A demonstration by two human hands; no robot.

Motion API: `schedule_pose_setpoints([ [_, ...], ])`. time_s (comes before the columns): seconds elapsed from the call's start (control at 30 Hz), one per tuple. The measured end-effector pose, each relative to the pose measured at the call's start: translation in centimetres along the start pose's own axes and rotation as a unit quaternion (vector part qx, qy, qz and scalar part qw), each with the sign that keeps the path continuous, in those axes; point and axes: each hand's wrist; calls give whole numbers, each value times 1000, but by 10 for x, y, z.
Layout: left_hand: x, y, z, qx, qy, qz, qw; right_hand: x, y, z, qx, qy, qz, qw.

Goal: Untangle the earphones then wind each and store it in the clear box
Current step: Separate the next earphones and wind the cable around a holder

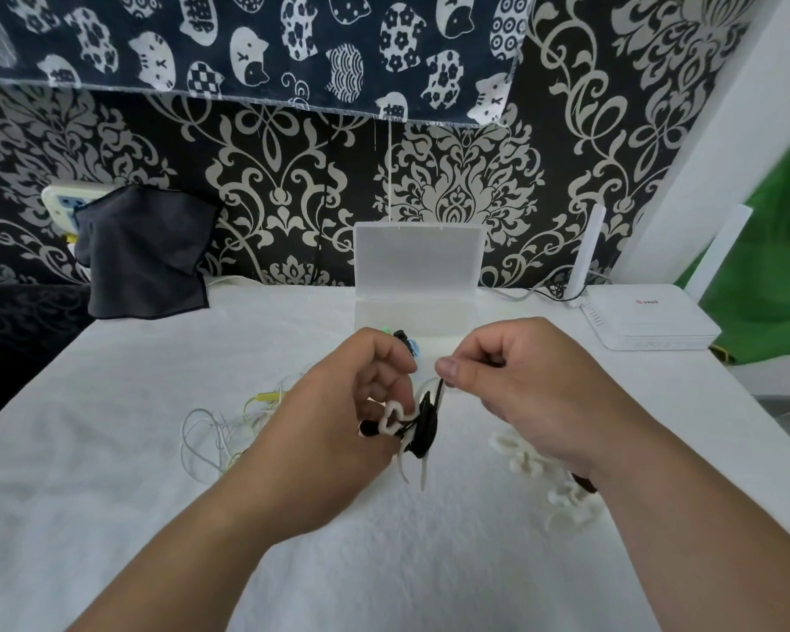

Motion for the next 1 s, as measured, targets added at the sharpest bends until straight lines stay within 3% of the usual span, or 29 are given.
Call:
schedule_pose_setpoints([
  [0.3, -1, 0, 4, 34, 18, 3, 999, -2, 11, -2, -87, 72, -21, 993],
  [0.43, 1, 2, 8, 12, 47, 29, 998, -1, 20, -2, -198, 153, -95, 964],
  [0.63, 4, 6, 10, -46, 75, 85, 993, 3, 28, -4, -319, 151, -194, 915],
  [0.73, 3, 9, 9, -97, 87, 168, 977, 0, 36, -2, -374, 111, -138, 910],
  [0.83, -1, 3, 3, -146, 77, 258, 952, -4, 42, 4, -338, 40, -22, 940],
  [0.9, -3, 0, 0, -59, -7, 238, 969, -5, 43, 7, -266, -1, 47, 963],
  [1.0, -1, 6, 9, 150, -100, 133, 975, -4, 43, 6, -176, -14, 95, 980],
])
Point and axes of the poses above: each hand's wrist, its own x-axis away from the middle knuckle, its own y-axis out of the palm, z = x × y, and after that the axes turned 2 degrees about x, right-handed
